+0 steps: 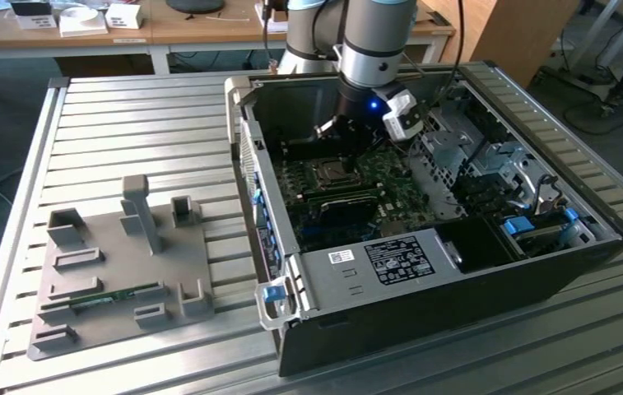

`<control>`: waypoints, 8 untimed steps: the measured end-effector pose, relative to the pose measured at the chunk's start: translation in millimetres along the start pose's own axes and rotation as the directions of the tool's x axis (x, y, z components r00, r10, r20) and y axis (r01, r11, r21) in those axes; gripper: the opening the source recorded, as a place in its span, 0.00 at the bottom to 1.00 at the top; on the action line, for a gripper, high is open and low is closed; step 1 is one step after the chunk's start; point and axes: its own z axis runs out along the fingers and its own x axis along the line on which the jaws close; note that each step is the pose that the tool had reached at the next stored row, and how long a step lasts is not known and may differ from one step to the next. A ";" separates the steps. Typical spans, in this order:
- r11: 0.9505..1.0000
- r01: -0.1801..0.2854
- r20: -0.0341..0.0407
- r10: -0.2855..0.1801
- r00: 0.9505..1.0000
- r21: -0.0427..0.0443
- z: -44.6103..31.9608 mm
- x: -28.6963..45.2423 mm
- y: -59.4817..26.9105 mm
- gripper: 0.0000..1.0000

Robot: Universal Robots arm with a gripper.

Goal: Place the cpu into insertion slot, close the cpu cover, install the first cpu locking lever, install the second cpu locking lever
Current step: 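Install the second cpu locking lever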

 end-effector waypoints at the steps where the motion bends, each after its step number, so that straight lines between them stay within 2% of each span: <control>1: 1.000 0.000 0.000 0.000 1.000 0.000 0.0 0.5 -0.1 0.11; 8: 1.000 0.000 0.001 0.000 1.000 0.000 0.3 7.8 -0.6 0.11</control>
